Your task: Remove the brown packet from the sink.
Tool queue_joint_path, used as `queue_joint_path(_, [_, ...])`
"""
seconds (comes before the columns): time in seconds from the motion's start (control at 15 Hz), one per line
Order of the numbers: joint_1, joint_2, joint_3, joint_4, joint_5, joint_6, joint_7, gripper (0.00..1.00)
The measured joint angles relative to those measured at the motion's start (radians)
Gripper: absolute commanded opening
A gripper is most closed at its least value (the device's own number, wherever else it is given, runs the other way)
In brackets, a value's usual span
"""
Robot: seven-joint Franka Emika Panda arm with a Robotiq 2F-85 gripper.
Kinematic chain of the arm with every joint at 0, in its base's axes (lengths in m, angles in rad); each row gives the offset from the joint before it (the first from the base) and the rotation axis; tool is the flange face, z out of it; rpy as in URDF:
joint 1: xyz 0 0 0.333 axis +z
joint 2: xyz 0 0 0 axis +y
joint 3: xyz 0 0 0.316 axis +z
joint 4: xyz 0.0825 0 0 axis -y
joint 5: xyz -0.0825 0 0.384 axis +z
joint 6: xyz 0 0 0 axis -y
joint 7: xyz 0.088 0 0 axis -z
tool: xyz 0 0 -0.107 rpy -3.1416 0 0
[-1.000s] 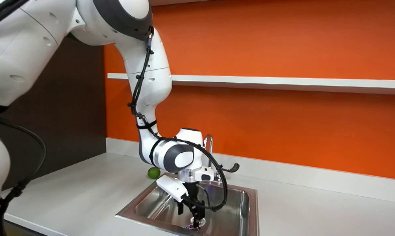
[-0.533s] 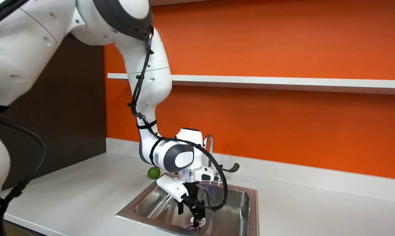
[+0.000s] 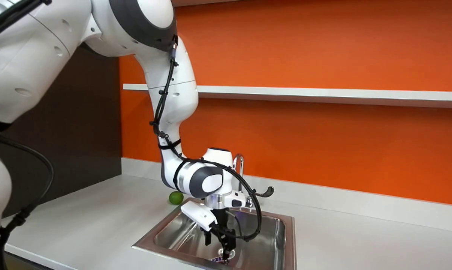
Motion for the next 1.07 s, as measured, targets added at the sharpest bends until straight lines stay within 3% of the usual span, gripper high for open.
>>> queue_joint_path(0.4, [0.000,0.056,0.023,0.062,0.001,-0.006,0.021,1.00])
queue_joint_path(1.07, [0.026,0.077,0.016,0.069,0.033,-0.050,0.220,1.00])
